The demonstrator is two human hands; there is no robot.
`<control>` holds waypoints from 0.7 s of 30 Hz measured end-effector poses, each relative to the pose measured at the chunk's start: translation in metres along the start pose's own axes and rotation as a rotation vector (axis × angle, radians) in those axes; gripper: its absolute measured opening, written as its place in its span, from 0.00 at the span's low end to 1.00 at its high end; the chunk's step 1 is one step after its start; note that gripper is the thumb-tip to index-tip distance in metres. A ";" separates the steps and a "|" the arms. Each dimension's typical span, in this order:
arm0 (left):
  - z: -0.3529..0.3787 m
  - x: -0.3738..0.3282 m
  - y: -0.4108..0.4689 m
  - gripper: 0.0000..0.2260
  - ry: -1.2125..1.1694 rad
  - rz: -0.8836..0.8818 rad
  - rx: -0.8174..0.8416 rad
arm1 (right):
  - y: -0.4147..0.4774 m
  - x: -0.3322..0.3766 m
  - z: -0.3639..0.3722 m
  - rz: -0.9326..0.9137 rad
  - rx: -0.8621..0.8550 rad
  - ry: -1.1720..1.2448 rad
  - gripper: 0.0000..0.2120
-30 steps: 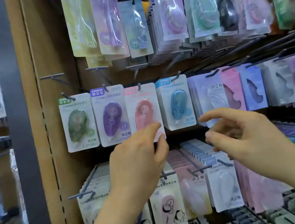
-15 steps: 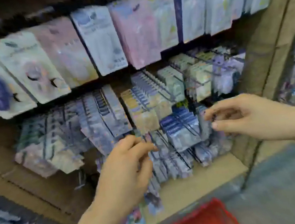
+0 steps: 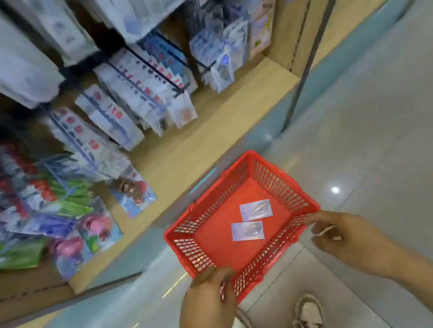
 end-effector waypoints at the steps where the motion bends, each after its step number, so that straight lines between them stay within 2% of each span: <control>1: 0.025 0.022 0.022 0.12 0.015 -0.023 0.014 | 0.026 -0.022 0.021 0.001 -0.019 0.015 0.19; 3: 0.070 0.062 0.072 0.14 0.053 -0.022 0.025 | 0.080 -0.062 0.058 -0.020 -0.041 0.028 0.22; 7: 0.159 0.130 0.187 0.20 0.212 0.088 0.098 | 0.202 -0.143 0.116 -0.040 -0.085 -0.039 0.23; 9: 0.205 0.156 0.247 0.19 0.295 0.112 0.177 | 0.263 -0.176 0.135 -0.068 -0.072 -0.153 0.24; 12: 0.276 0.187 0.319 0.18 0.438 0.142 0.326 | 0.347 -0.209 0.159 -0.084 0.036 -0.422 0.22; 15: 0.326 0.206 0.355 0.21 0.547 0.144 0.367 | 0.410 -0.238 0.179 -0.066 0.127 -0.639 0.21; 18: 0.345 0.210 0.363 0.27 0.535 0.143 0.308 | 0.445 -0.260 0.197 -0.071 0.188 -0.812 0.23; 21: 0.347 0.214 0.364 0.21 0.582 0.168 0.289 | 0.457 -0.265 0.206 -0.053 0.203 -0.945 0.20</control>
Point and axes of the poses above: each hand's wrist, its own y-axis towards the middle knuckle, its own z-axis out of the palm, x = y × z, the point moved 2 cm from there along y, towards the middle knuckle, and after that the axes turned 8 degrees about x, right-handed, at the moved point
